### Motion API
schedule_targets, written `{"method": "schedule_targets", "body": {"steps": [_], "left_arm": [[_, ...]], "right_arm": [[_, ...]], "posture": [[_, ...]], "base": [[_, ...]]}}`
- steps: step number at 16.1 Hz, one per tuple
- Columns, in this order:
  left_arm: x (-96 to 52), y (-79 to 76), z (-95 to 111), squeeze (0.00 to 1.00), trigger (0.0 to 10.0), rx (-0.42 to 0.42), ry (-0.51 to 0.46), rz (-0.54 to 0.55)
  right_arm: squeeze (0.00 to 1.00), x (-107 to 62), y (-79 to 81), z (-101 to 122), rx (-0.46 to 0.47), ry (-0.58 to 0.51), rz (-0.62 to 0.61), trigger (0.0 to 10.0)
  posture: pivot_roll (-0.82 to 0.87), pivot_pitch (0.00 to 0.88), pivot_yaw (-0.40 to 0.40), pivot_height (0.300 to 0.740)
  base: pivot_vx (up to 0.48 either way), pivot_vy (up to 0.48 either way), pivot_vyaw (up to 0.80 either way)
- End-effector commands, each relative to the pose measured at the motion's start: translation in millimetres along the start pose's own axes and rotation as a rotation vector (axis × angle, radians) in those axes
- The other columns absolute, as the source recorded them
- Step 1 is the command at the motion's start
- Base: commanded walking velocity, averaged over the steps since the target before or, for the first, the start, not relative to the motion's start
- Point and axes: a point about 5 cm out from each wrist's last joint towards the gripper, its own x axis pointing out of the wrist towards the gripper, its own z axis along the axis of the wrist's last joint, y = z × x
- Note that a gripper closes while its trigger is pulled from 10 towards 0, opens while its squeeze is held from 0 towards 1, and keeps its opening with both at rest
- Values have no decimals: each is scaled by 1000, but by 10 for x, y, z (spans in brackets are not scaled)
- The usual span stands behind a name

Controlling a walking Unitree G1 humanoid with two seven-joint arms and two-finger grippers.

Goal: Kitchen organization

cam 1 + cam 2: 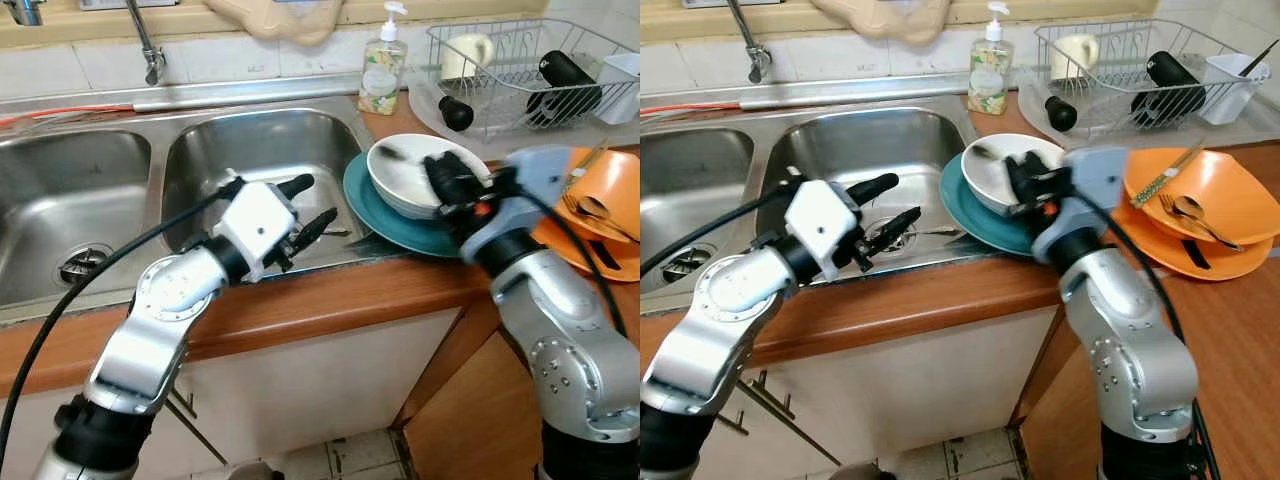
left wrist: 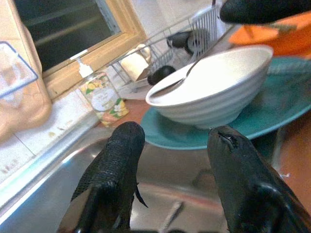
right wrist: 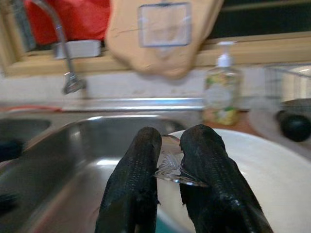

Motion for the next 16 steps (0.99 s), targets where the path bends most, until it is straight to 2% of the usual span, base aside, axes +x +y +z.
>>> {"method": "schedule_targets", "body": {"steps": [1,4,6,7,8,16], "left_arm": [[26,25,22,0,10000,51,-5,8],[107,63,78,0,10000,145,-43,24],[130,74,92,0,10000,171,-57,31],[153,66,74,0,7373,181,-57,17],[172,65,52,0,0,196,-45,8],[262,90,11,0,0,267,-45,-29]], "right_arm": [[0,9,87,75,-9,-15,65,0],[0,-3,257,84,-13,12,187,0],[0,-13,321,86,-10,21,235,0],[0,-17,358,94,-8,28,267,0],[0,-17,384,103,-6,29,287,0],[0,-2,457,144,-3,27,329,0]], "posture": [[-17,0,31,740],[-19,0,30,740],[-19,0,29,740],[-19,0,28,740],[-19,0,27,740],[-23,0,37,740]], "base": [[0,0,0],[0,0,0],[0,0,0],[0,0,0],[0,0,0],[0,0,0]]}}
